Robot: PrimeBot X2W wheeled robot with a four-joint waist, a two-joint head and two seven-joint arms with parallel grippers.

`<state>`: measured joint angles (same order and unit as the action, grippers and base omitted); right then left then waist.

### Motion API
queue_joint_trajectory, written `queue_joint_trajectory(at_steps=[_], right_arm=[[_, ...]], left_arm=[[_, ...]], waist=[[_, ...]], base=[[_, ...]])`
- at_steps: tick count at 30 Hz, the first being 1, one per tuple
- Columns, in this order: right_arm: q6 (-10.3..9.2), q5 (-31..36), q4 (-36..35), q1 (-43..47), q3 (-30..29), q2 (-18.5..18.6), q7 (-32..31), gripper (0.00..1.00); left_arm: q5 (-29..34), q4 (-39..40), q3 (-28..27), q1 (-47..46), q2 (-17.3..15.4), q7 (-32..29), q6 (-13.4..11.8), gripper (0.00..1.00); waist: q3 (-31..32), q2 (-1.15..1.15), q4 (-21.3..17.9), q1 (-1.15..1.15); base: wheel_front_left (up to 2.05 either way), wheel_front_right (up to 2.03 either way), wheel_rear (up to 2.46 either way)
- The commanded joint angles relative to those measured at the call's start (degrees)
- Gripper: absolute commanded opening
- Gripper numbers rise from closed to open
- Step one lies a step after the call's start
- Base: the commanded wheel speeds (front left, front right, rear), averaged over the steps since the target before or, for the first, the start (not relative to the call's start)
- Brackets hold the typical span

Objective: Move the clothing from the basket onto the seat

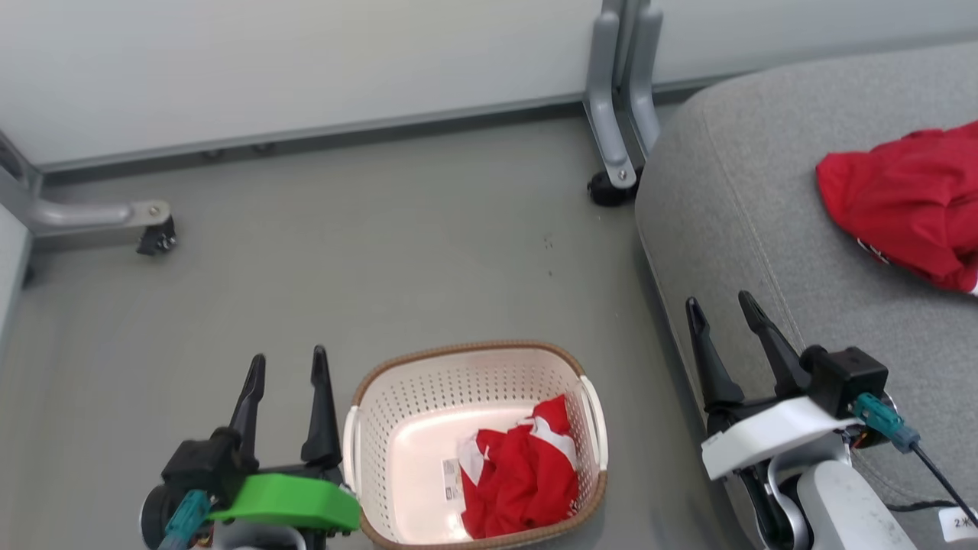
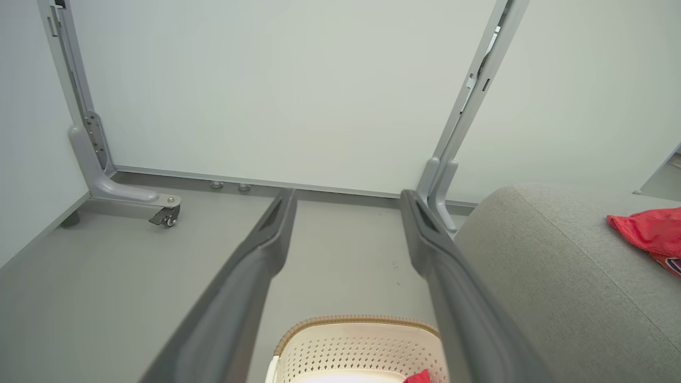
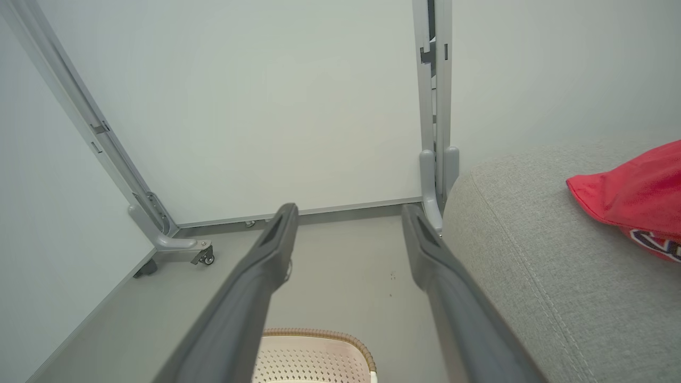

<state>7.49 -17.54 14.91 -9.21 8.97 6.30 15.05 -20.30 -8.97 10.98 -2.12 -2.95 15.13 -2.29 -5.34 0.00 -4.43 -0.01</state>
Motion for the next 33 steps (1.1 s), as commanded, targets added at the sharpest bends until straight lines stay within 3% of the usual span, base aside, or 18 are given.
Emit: queue_joint_trajectory(at_steps=[1, 12, 20, 33], right_arm=[[0.00, -0.1, -0.9, 1.6, 0.2, 0.5, 0.2, 1.00], [-0.01, 2.3, -7.0, 10.2, -2.4, 0.0, 0.2, 1.00], [0.00, 3.9, -8.1, 15.6, -3.1, -1.2, 0.2, 1.00], [0.00, 3.4, -8.8, 15.7, -3.2, -1.7, 0.2, 1.00]], left_arm=[[0.1, 1.3, -0.9, 1.9, 0.1, 0.0, -0.3, 1.00], [5.1, 8.2, -2.3, 10.8, 0.0, 0.0, 1.5, 1.00], [9.3, 9.0, -1.6, 13.9, 0.0, 0.0, 0.8, 1.00], [8.9, 7.8, -0.7, 13.5, 0.0, 0.0, -0.1, 1.00]], waist=[[4.6, 0.00, 2.4, 0.01], [9.8, 0.00, 3.3, 0.01], [11.0, 0.00, 2.4, 0.01], [10.5, 0.00, 1.8, 0.01]], base=[[0.00, 0.00, 0.00], [0.00, 0.00, 0.00], [0.00, 0.00, 0.00], [0.00, 0.00, 0.00]])
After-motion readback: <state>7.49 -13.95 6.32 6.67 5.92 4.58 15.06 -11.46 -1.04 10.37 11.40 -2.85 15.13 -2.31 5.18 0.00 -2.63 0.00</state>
